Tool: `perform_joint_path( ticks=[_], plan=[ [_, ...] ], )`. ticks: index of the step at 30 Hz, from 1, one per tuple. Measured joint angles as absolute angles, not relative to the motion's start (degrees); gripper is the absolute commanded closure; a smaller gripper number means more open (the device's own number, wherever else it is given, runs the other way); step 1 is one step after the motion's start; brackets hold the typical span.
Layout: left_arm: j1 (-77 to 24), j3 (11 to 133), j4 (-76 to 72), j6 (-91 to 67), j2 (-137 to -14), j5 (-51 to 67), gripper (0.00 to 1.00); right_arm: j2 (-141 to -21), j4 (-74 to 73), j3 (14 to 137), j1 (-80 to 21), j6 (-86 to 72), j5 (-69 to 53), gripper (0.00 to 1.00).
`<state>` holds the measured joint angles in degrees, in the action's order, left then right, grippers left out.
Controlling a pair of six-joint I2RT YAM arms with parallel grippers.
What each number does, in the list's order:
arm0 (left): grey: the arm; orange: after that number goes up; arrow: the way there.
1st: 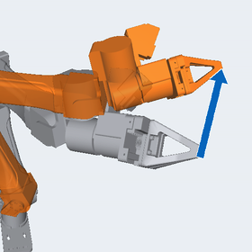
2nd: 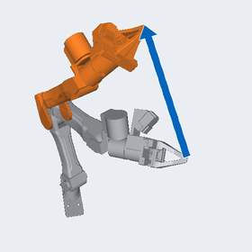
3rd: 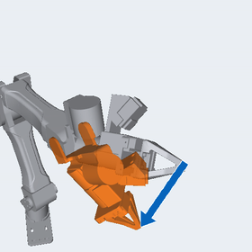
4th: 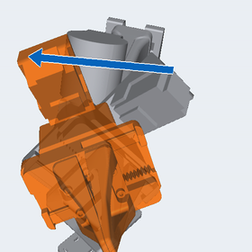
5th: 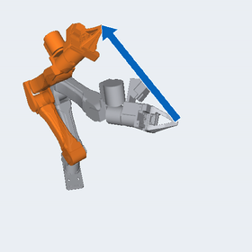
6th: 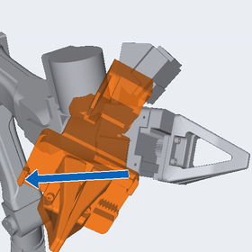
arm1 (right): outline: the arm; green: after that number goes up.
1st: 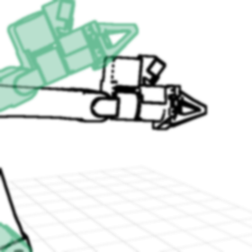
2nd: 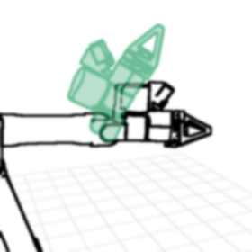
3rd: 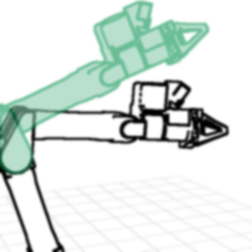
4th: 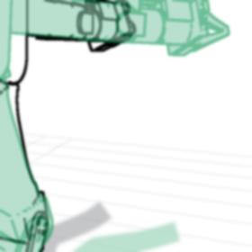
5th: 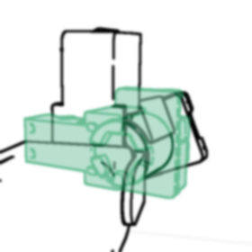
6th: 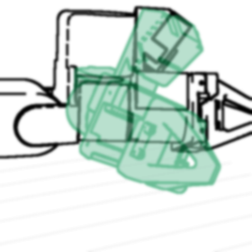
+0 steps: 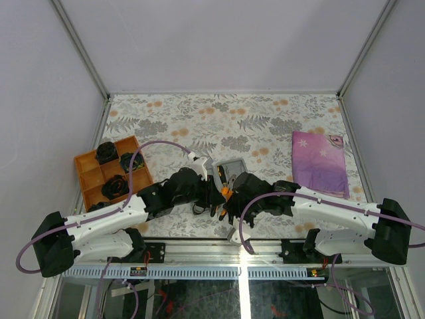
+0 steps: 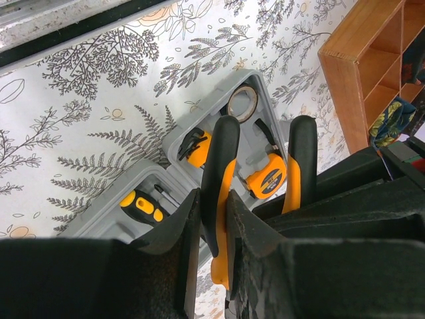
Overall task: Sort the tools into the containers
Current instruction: Pick up the pliers at the center of the board.
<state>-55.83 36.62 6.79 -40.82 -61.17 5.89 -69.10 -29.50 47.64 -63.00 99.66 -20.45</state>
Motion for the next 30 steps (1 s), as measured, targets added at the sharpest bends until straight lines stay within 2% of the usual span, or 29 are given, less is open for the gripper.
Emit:
perform_joint_path(
  ticks=[2,3,8,11,14,24,30],
  plan=[
    [-55.83,36.62,6.55,-40.8,-61.17,6.22,0.99,-69.1,-29.47,47.64,-63.0,99.63,-20.38,0.95],
    [-55.81,36.62,6.46,-40.69,-61.17,6.35,1.0,-69.1,-29.45,47.64,-63.0,99.63,-20.29,0.92],
    [-55.77,36.62,6.44,-40.42,-61.1,6.68,1.0,-69.04,-29.39,47.66,-63.0,99.55,-20.14,0.76],
    [-55.64,36.62,6.46,-40.4,-60.62,6.63,1.0,-68.58,-29.3,47.66,-63.02,99.2,-20.14,0.63],
    [-55.42,36.62,7.25,-39.97,-59.66,6.2,1.0,-67.05,-29.19,47.55,-63.02,98.26,-20.16,0.56],
    [-54.19,35.97,8.82,-39.79,-56.12,4.43,1.0,-59.75,-21.21,42.44,-63.18,90.52,-22.41,0.5],
    [-53.58,34.02,9.47,-39.81,-51.94,2.17,1.0,-53.49,-5.93,34.22,-63.26,66.92,-23.03,0.52]
  ],
)
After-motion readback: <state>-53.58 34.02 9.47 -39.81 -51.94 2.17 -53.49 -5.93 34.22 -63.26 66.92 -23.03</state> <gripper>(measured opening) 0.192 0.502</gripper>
